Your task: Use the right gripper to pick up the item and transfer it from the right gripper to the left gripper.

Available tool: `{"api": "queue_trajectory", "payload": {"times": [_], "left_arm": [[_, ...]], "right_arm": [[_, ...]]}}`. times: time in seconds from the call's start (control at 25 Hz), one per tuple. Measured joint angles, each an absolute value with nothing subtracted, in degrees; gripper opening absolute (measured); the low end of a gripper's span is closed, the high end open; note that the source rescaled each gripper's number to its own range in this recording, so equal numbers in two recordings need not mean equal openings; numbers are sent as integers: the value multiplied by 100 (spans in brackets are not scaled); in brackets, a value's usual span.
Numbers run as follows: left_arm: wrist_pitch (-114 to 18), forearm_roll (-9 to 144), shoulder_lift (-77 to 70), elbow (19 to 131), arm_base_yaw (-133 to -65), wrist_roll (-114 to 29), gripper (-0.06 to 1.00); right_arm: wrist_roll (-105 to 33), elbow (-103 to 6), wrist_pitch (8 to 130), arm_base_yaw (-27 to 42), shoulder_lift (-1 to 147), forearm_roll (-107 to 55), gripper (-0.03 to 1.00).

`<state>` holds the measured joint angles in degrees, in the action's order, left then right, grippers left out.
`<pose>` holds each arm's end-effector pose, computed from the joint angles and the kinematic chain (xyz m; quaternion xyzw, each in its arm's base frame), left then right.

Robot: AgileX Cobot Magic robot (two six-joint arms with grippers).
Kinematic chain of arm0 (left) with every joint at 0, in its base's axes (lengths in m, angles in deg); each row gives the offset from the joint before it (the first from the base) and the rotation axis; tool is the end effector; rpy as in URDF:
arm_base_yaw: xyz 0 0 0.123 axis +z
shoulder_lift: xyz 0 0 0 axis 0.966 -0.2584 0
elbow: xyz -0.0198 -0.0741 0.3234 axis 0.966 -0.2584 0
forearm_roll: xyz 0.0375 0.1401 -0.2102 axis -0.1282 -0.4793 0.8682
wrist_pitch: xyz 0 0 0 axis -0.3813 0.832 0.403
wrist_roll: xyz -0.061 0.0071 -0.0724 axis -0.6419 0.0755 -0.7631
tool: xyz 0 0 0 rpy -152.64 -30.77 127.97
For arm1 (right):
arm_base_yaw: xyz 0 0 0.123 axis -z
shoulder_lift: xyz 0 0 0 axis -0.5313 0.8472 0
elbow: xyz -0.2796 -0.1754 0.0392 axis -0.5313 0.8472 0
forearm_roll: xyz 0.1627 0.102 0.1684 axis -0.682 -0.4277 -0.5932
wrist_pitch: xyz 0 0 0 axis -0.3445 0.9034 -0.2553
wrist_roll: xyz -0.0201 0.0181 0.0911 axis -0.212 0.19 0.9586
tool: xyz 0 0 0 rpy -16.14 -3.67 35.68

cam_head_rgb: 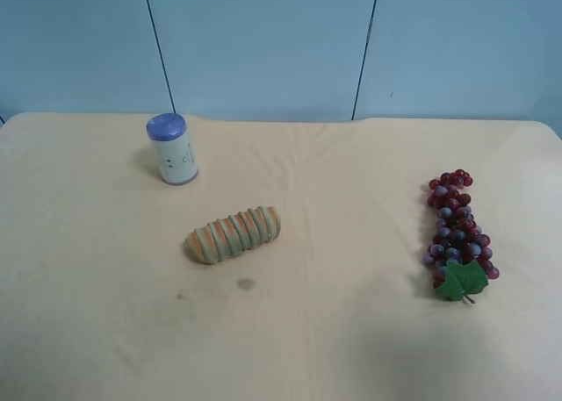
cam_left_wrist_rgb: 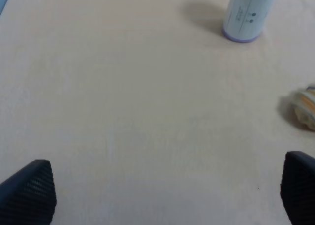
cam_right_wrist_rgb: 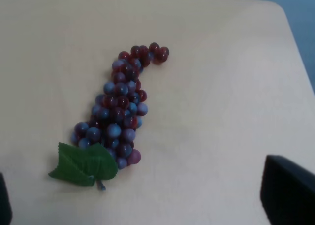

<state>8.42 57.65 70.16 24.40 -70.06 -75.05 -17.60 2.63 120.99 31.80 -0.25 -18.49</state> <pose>-0.0465 -0.0089 0.2802 -0.0268 0.8475 -0.0006 0.5301 -0.0470 -0.0003 0.2773 -0.0341 0.8535 -0.0181 0.5197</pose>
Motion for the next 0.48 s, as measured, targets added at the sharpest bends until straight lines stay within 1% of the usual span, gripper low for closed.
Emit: {"api": "queue_trajectory", "payload": {"times": [0.48], "left_arm": [[842,5765,7016,2440,-7006,-7505,100]], "right_arm": [[-1760,263,12099,3180,-25,-1849,100]]}}
